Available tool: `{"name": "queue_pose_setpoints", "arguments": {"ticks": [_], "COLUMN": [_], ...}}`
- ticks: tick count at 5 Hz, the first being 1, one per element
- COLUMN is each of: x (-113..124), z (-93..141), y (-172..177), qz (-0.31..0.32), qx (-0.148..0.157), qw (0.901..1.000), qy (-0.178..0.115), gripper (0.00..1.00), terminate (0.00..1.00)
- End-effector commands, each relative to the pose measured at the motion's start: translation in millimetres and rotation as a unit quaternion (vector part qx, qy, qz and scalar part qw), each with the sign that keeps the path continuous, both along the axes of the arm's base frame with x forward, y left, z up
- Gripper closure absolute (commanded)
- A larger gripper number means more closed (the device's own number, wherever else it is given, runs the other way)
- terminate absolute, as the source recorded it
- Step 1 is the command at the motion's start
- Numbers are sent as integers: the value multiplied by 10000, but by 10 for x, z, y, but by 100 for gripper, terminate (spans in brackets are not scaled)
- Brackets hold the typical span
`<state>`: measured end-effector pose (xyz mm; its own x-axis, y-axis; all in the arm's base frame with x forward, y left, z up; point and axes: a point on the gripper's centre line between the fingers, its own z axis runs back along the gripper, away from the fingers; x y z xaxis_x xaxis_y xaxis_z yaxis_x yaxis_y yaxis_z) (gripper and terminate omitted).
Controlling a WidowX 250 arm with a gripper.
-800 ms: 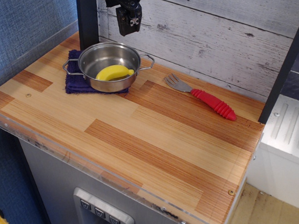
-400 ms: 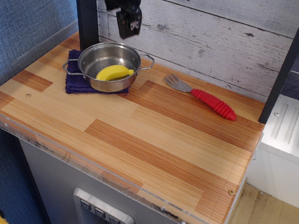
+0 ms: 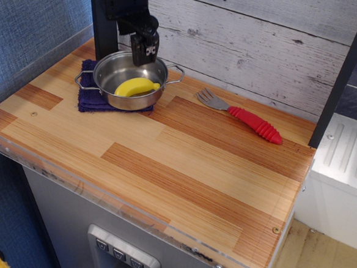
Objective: Put banana to lower left corner
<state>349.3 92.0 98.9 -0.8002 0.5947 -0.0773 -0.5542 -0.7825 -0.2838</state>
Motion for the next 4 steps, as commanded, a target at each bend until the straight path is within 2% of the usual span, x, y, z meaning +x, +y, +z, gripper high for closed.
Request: {"name": "queue_pose_setpoints", "arguments": {"ticks": [1,4], "x": [135,139], "z": [-102,-435], "y": [32,71], "qz": [133,362], "qx": [55,86], "qw": [9999,9981], "qy": [55,487], "gripper": [0,0], "terminate": [0,0]}}
